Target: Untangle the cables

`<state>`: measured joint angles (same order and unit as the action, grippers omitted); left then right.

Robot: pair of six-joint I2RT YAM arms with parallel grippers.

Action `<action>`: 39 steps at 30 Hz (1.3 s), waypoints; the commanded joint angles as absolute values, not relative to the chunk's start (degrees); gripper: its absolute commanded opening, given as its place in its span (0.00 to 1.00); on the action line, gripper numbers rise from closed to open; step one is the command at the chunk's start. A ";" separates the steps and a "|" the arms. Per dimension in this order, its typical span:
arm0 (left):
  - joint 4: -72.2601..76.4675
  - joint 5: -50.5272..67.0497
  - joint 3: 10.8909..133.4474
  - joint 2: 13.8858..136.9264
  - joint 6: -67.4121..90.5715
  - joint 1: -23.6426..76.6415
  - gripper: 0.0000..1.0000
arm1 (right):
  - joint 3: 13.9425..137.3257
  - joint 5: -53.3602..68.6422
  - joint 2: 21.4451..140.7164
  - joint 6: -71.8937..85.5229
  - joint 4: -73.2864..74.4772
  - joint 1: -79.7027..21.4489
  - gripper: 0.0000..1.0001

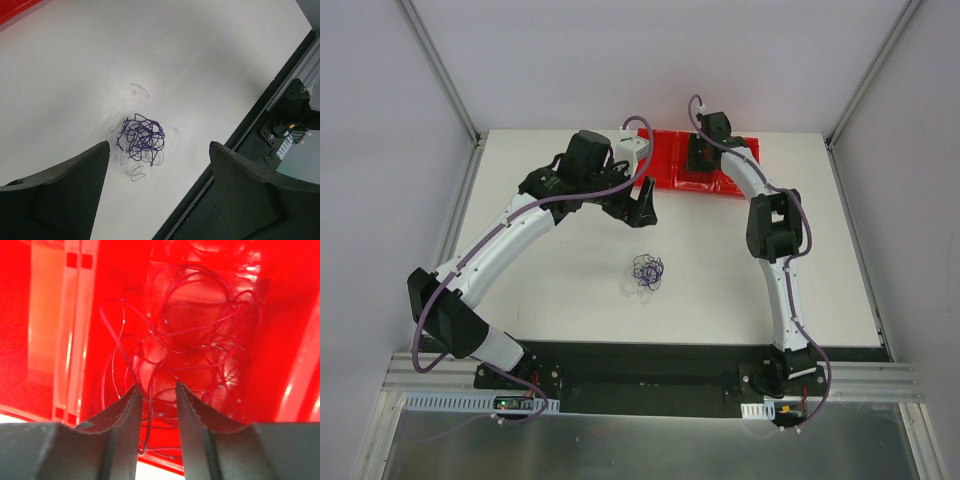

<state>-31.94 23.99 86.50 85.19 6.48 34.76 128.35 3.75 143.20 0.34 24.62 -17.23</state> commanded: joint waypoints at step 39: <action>-29.27 26.11 85.52 88.94 10.37 34.19 0.70 | 50.99 11.53 66.03 10.64 17.75 -30.67 0.73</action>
